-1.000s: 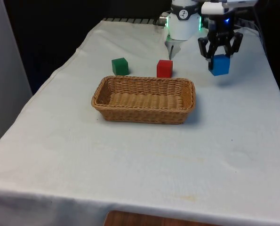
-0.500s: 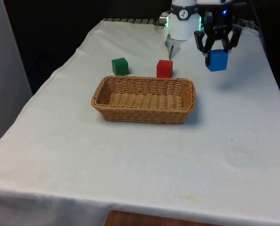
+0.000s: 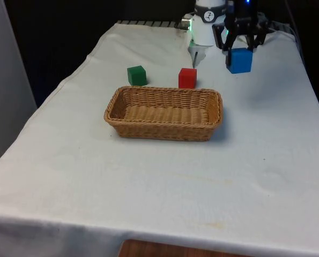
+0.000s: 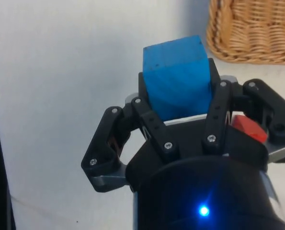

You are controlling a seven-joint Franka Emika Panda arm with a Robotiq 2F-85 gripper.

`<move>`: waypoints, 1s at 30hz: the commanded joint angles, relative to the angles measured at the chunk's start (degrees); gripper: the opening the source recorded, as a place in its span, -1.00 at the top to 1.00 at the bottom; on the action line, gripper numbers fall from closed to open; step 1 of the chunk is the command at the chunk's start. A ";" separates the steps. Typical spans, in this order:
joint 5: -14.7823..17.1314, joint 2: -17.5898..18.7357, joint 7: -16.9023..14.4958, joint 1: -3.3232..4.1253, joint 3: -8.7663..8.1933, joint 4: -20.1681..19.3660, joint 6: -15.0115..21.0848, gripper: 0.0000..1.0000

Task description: Pick up the blue cube and place it into the basket.

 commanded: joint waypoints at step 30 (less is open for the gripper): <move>1.15 1.66 -4.58 -0.23 -7.05 9.91 -5.67 1.00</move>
